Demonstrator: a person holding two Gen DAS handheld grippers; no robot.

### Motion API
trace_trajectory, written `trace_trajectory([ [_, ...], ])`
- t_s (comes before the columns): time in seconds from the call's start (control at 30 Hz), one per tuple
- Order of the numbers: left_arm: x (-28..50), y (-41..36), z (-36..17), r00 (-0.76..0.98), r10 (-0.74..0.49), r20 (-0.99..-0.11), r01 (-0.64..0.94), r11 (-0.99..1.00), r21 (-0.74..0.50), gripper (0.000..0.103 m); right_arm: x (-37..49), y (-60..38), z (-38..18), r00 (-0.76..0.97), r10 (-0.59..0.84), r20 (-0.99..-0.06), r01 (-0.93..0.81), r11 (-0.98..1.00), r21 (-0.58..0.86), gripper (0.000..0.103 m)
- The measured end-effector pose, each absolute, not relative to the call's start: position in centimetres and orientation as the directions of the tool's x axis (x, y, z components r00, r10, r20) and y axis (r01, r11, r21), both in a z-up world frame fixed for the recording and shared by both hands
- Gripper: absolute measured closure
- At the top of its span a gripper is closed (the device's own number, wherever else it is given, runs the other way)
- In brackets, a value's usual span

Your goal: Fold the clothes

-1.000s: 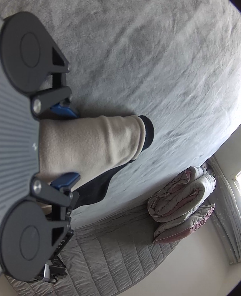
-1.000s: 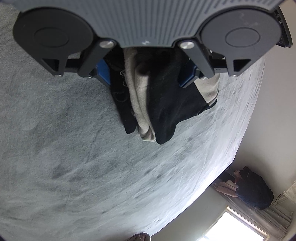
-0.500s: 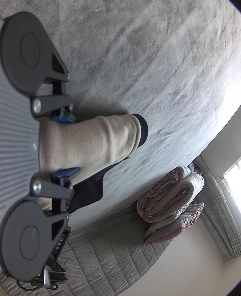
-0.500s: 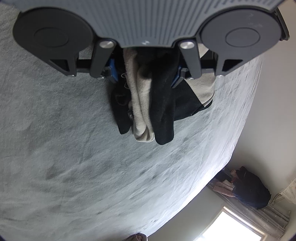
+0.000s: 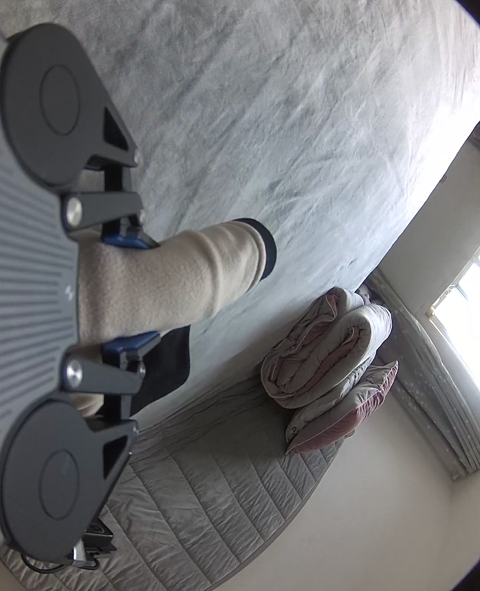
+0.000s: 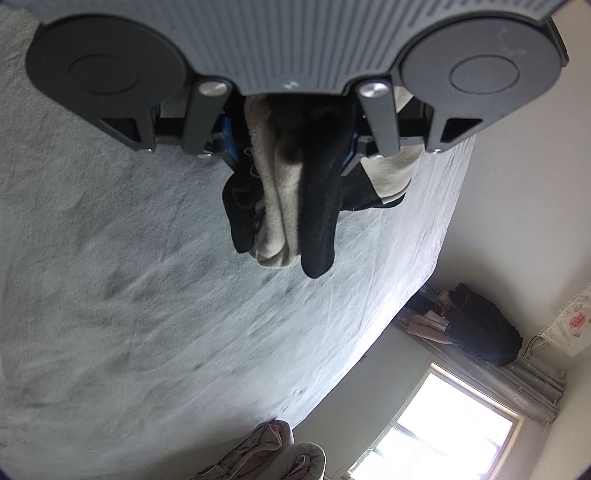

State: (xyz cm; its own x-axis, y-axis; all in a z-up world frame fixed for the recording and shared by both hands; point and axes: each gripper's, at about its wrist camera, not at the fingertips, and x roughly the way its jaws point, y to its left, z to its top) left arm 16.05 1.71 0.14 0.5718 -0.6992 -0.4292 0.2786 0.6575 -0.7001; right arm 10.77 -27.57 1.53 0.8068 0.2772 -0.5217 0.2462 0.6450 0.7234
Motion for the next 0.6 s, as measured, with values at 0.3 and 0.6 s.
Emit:
trace_trajectory([
  [0.3,17.9,-3.4,1.4,0.534,-0.74,-0.409,0.341,0.631,-0.696,0.058,10.5,-31.2,2.8,0.838,0.184,-0.513,0.292,0.643,0.708,0.047],
  [0.6,20.9,-10.5,1.9,0.486,-0.776,-0.401,0.407,0.607,-0.682,0.058,11.0,-36.2,3.5,0.847,0.078,-0.527,0.364,0.638,0.679,0.047],
])
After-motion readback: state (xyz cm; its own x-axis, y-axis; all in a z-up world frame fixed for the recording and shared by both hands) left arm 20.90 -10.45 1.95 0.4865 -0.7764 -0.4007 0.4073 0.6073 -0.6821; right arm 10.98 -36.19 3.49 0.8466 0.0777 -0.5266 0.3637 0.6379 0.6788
